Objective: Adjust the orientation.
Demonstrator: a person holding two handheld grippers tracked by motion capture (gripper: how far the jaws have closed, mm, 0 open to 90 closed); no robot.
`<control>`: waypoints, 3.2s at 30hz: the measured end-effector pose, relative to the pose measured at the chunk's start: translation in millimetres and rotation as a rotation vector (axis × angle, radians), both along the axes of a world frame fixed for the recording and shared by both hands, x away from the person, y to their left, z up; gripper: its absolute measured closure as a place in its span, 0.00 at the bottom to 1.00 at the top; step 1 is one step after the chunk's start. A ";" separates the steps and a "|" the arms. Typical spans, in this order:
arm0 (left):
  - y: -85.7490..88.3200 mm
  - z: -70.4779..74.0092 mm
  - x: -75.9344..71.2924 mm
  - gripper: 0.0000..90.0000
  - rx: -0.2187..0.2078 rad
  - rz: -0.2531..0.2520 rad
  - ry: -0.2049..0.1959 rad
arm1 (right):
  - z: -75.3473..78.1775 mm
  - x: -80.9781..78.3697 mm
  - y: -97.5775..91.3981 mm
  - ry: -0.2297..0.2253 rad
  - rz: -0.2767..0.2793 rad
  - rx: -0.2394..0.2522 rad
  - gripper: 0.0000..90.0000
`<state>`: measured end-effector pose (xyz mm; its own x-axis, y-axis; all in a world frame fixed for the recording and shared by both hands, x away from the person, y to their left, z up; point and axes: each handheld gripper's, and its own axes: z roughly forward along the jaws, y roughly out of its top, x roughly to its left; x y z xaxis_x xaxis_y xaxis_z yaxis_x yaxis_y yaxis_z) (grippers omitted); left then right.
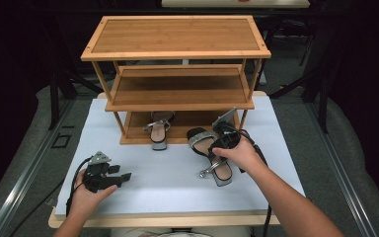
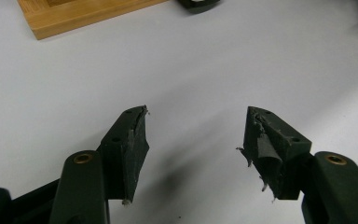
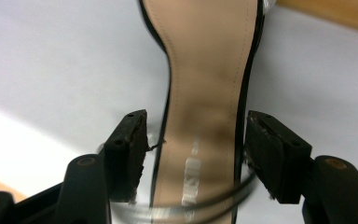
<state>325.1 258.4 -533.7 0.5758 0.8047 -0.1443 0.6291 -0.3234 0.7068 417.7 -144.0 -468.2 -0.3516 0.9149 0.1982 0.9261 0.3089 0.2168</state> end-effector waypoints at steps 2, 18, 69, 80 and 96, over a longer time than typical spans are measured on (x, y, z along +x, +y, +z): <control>0.2 0.0 -0.2 0.44 -0.001 0.006 -0.001 | 11.4 -8.1 -3.1 -0.025 0.026 -0.003 0.44; -0.4 -0.9 0.7 0.44 0.003 0.008 0.002 | 2.9 -74.5 -44.1 -0.097 0.157 -0.030 0.47; -4.6 -4.4 5.1 0.44 0.004 -0.007 0.013 | -36.3 -49.8 -14.6 -0.242 0.191 0.024 0.42; -5.7 -5.8 8.7 0.44 0.008 -0.006 0.021 | -37.8 -23.4 17.5 -0.239 0.069 0.060 0.43; -5.2 -5.7 8.8 0.44 0.011 -0.008 0.020 | -47.2 -17.0 47.8 -0.247 0.112 0.033 0.41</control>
